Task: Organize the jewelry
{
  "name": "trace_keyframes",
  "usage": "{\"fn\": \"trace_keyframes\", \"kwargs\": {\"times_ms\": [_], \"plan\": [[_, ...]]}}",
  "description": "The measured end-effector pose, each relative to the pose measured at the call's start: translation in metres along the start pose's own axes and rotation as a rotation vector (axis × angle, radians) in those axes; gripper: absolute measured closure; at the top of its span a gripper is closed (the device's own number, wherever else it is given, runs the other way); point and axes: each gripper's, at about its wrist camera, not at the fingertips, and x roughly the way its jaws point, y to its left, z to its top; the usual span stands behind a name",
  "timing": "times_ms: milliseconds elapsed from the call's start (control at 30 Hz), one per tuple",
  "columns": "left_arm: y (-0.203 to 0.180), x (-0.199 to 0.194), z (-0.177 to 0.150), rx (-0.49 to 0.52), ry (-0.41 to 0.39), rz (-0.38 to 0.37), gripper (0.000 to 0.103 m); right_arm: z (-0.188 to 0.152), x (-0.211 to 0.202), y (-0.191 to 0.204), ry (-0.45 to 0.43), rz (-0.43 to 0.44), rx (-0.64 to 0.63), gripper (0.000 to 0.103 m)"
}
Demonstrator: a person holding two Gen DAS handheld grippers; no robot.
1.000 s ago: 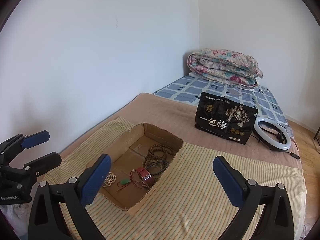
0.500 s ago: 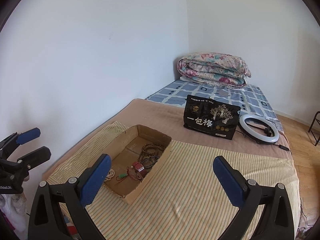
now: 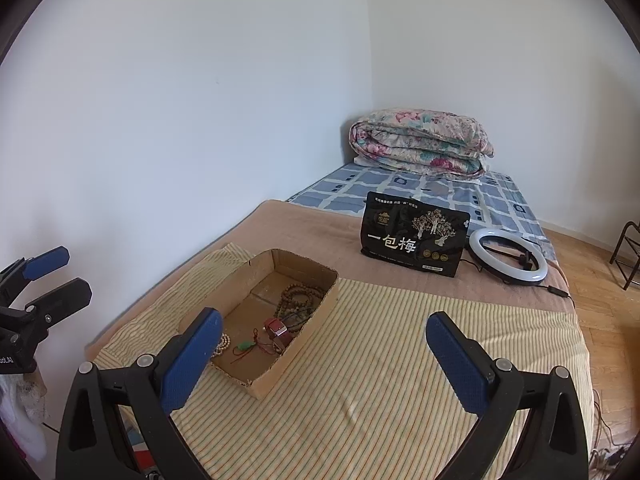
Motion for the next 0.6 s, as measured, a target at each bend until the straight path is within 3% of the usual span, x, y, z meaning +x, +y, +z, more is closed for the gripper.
{"fn": "trace_keyframes", "kwargs": {"times_ms": [600], "plan": [[0.009, -0.016, -0.003, -0.034, 0.021, 0.017, 0.0, -0.006, -0.02, 0.007, -0.02, -0.016, -0.002, 0.0]]}}
